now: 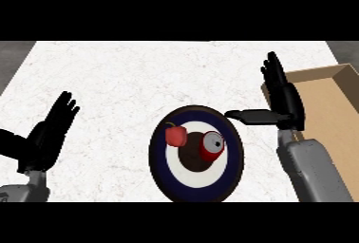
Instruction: Pick the bell pepper from the plate and place it in the cardboard box
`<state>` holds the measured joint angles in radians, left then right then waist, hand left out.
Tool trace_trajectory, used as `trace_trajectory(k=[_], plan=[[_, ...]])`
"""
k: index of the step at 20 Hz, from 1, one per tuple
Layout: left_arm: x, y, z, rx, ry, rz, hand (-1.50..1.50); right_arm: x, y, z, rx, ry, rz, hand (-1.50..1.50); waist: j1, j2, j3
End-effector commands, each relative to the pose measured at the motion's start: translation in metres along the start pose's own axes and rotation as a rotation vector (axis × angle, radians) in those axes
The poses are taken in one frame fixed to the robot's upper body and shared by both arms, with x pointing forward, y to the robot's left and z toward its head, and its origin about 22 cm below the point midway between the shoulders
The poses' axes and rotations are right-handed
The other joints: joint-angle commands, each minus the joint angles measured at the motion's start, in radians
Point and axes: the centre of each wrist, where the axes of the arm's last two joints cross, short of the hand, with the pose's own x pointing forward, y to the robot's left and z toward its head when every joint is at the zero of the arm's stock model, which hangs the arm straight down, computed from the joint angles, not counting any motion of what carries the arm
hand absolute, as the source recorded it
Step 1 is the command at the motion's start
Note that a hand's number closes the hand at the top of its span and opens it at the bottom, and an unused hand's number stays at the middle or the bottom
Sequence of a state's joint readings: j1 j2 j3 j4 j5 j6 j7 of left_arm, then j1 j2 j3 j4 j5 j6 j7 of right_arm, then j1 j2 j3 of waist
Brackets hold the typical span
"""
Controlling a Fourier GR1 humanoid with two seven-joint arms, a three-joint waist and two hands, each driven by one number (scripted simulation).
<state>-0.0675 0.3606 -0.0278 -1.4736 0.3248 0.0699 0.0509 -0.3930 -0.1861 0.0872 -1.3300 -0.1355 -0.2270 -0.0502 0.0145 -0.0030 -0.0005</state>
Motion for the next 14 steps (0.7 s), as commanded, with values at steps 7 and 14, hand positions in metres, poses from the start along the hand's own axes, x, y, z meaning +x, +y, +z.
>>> trace_trajectory(k=[7, 14], plan=[[0.016, 0.012, 0.016, 0.016, 0.038, 0.030, 0.00, 0.020, 0.047, 0.032, 0.149, -0.243, 0.134, -1.50, -0.013, 0.000, 0.000], [0.028, 0.017, 0.010, -0.005, 0.052, 0.026, 0.00, 0.059, 0.055, 0.008, 0.376, 0.043, 0.678, -1.50, -0.004, -0.008, -0.006]])
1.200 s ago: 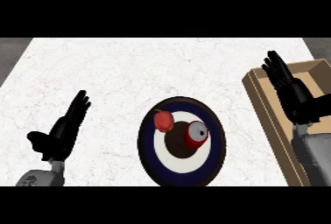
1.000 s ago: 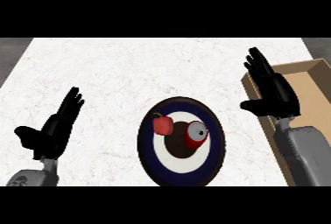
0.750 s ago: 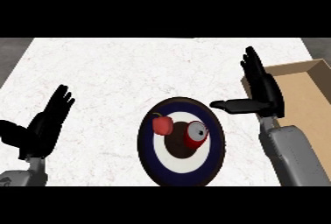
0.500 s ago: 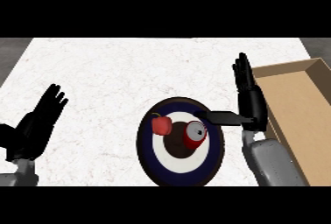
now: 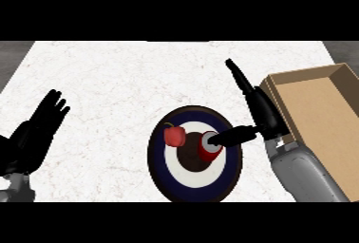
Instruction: Pick the bell pepper from the plate and place it in the cardboard box
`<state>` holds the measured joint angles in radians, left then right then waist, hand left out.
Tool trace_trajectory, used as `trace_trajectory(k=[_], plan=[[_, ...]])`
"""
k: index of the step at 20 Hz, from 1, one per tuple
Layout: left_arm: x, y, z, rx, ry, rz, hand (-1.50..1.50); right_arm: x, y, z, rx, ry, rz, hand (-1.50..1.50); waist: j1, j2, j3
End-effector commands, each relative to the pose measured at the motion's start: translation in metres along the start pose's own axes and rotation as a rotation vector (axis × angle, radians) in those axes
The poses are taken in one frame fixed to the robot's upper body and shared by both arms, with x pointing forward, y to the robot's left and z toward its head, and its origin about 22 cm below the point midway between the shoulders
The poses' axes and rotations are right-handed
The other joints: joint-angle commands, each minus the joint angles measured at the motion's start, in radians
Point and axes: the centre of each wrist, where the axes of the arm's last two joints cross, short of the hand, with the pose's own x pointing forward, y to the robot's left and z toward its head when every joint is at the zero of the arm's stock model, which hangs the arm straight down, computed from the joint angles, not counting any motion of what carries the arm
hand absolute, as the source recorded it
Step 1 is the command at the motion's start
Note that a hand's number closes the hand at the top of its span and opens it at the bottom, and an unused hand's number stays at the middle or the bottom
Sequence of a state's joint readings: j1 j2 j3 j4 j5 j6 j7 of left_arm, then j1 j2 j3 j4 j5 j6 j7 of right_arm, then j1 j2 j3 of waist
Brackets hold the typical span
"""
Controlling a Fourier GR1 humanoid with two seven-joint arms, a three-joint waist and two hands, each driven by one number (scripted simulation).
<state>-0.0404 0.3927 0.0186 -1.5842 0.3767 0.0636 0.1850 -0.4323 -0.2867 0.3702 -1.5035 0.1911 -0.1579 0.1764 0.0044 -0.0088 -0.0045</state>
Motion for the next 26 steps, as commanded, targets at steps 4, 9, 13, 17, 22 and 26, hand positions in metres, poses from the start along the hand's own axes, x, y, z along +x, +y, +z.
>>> trace_trajectory(k=[4, 9, 13, 17, 22, 26], plan=[[-0.001, -0.007, 0.000, -0.015, 0.003, -0.002, 0.00, 0.049, 0.005, -0.032, 0.258, 0.216, 0.352, -1.50, 0.017, 0.007, 0.001], [0.009, -0.007, 0.004, -0.003, -0.011, 0.014, 0.00, 0.091, 0.019, -0.046, 0.409, 0.328, 0.370, -1.50, 0.007, 0.006, 0.004], [0.006, -0.004, 0.018, -0.013, -0.003, 0.001, 0.00, 0.104, 0.040, -0.048, 0.465, 0.424, 0.333, -1.50, 0.007, 0.005, 0.004], [-0.004, 0.008, 0.026, -0.014, 0.008, 0.012, 0.00, 0.103, 0.049, -0.058, 0.524, 0.477, 0.322, -1.50, 0.007, 0.007, 0.004], [0.001, 0.015, 0.003, -0.003, -0.002, 0.001, 0.00, 0.081, 0.039, -0.070, 0.564, 0.492, 0.333, -1.50, 0.001, 0.010, 0.004], [0.006, 0.000, 0.010, 0.005, -0.004, -0.001, 0.00, 0.066, 0.061, -0.054, 0.553, 0.515, 0.368, -1.50, 0.001, 0.008, 0.005]])
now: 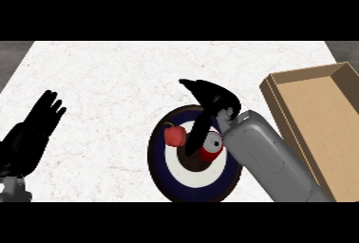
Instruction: Pick the bell pepper from the plate and place it in the cardboard box
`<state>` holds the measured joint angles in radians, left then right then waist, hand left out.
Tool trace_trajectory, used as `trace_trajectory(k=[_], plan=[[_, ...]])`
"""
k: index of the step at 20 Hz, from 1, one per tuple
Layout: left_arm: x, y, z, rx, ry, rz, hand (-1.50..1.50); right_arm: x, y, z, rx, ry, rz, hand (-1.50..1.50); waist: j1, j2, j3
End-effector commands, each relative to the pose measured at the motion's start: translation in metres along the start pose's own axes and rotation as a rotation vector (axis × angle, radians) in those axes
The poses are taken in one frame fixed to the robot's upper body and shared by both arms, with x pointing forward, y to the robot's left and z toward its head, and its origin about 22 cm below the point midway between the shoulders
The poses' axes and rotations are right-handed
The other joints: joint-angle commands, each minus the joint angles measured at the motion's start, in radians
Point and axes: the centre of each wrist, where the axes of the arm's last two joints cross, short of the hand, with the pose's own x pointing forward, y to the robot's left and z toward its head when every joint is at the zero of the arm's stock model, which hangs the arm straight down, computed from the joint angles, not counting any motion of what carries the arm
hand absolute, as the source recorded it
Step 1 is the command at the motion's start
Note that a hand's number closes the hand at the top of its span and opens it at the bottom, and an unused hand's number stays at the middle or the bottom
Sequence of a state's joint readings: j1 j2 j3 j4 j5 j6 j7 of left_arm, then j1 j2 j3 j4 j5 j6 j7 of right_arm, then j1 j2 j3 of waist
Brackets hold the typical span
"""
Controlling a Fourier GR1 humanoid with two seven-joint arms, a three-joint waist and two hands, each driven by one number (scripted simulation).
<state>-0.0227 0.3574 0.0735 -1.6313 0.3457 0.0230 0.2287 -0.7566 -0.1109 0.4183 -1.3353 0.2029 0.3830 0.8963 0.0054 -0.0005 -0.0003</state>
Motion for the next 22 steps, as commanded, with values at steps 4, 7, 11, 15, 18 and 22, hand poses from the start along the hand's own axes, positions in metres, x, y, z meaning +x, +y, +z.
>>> trace_trajectory(k=[4, 7, 11, 15, 18, 22], plan=[[0.000, -0.008, -0.005, 0.001, -0.009, 0.006, 0.00, -0.003, 0.000, -0.017, 0.030, 0.022, 0.014, -1.50, 0.000, 0.001, 0.000], [-0.006, 0.011, 0.000, -0.013, -0.003, -0.001, 0.00, 0.000, 0.016, 0.001, 0.001, -0.005, -0.003, -1.50, -0.002, 0.000, 0.000], [0.005, 0.006, 0.000, 0.010, 0.003, 0.002, 0.00, -0.014, 0.021, -0.015, -0.008, -0.023, 0.021, -1.50, 0.001, 0.000, 0.000], [0.012, -0.024, 0.000, -0.002, 0.014, 0.006, 0.00, 0.009, 0.021, -0.020, -0.035, -0.024, 0.060, -1.50, 0.004, 0.001, 0.001], [-0.006, 0.002, -0.010, -0.004, 0.000, 0.006, 0.00, 0.012, 0.031, -0.032, -0.017, 0.003, 0.082, -1.50, 0.004, 0.002, 0.000], [-0.007, 0.000, 0.004, -0.002, 0.001, 0.010, 0.00, 0.001, 0.033, -0.030, 0.008, 0.023, 0.086, -1.50, 0.002, 0.000, 0.000]])
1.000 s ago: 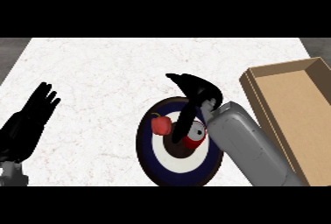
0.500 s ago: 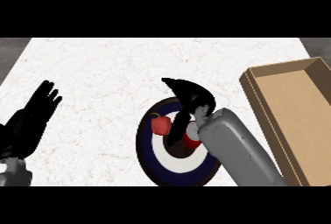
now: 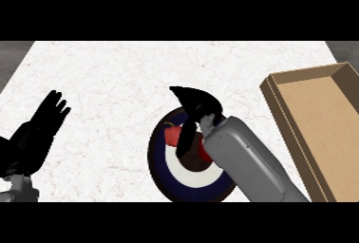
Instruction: Pick the bell pepper from the plate and place it in the cardboard box
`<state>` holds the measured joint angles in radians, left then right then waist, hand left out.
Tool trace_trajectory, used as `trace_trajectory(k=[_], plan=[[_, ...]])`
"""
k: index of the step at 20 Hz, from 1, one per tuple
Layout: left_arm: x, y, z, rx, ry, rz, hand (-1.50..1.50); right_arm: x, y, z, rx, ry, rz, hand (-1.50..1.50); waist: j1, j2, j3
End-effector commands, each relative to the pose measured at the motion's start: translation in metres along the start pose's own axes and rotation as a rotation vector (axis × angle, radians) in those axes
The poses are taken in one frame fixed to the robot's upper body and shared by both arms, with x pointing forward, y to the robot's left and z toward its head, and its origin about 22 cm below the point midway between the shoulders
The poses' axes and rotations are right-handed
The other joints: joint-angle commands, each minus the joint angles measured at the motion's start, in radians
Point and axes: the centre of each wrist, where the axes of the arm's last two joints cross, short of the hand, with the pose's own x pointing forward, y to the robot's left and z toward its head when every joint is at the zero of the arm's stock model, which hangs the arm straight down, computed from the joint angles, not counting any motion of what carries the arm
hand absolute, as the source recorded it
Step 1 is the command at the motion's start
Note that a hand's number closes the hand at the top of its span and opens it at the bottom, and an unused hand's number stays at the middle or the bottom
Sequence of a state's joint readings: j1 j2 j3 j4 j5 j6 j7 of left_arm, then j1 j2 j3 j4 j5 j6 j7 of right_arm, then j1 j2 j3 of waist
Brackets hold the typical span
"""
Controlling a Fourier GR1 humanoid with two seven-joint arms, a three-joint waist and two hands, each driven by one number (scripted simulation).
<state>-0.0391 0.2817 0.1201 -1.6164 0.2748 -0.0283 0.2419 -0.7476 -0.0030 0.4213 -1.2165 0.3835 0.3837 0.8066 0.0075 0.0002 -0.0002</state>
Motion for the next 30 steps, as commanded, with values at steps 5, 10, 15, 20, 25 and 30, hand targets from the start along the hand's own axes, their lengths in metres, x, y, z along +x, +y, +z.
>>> trace_trajectory(k=[5, 10, 15, 20, 25, 30], plan=[[0.014, 0.006, 0.001, -0.002, 0.000, -0.005, 0.00, -0.002, -0.018, -0.003, 0.024, 0.033, 0.017, -1.50, -0.002, -0.001, 0.000], [0.008, 0.003, 0.001, -0.006, 0.003, -0.005, 0.00, 0.002, 0.014, -0.011, 0.041, 0.069, 0.052, -1.50, 0.000, 0.000, 0.000], [-0.002, -0.001, 0.002, -0.005, -0.012, 0.002, 0.00, -0.002, 0.010, -0.027, 0.043, 0.083, 0.053, -1.50, 0.003, 0.001, 0.000], [0.003, 0.004, 0.002, -0.007, -0.005, 0.008, 0.00, -0.017, 0.041, -0.032, 0.097, 0.087, 0.073, -1.50, 0.000, 0.000, 0.000], [0.005, 0.000, -0.011, 0.017, -0.003, -0.006, 0.00, -0.017, 0.026, -0.044, 0.101, 0.103, 0.079, -1.50, 0.000, 0.002, 0.000], [0.008, 0.000, -0.008, 0.004, 0.004, -0.008, 0.00, -0.018, 0.056, -0.041, 0.087, 0.097, 0.081, -1.50, 0.003, 0.001, 0.000]])
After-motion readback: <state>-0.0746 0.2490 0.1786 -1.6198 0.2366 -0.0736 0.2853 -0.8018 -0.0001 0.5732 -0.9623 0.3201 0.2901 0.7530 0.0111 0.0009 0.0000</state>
